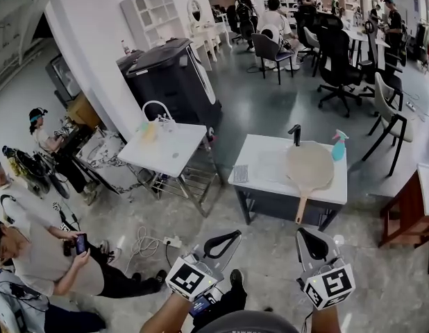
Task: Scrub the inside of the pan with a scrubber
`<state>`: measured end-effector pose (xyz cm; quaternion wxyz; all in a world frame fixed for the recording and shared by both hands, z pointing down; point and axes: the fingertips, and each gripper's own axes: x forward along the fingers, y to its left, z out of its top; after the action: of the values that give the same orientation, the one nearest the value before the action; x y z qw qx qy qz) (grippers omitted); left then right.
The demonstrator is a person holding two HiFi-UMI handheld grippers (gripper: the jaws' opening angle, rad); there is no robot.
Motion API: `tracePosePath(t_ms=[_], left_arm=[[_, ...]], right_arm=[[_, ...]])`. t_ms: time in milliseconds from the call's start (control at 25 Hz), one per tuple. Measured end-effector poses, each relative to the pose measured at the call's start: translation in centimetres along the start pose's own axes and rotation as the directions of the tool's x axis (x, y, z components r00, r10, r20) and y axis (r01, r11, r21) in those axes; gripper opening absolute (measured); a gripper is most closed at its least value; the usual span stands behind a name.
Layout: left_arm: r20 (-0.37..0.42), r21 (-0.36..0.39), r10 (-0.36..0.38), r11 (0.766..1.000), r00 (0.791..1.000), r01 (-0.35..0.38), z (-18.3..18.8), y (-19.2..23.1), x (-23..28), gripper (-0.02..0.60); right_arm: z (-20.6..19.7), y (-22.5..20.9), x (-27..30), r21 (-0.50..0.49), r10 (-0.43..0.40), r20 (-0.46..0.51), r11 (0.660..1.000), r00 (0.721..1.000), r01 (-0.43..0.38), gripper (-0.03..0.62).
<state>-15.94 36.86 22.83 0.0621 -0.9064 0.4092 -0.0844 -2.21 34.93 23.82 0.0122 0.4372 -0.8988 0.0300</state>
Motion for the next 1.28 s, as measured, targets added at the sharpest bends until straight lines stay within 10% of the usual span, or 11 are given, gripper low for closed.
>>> tracePosePath(t_ms=[800,1280], left_arm=[[0.145,-0.004,-0.167,0.986,0.975,0.170,-4.2,20.8,11.5,0.002],[0.147,-0.058,-0.176,0.981,0.973,0.186,-7.0,25.2,16.0,0.002]], right_arm=[[1.3,-3.7,19.0,-0.110,-0.216,-0.103,0.973,0.971,0.205,0.002],[-0.1,-6.8,24.7,-0.111,-0.222,-0.150,0.972,0.964,0.207,0.002]])
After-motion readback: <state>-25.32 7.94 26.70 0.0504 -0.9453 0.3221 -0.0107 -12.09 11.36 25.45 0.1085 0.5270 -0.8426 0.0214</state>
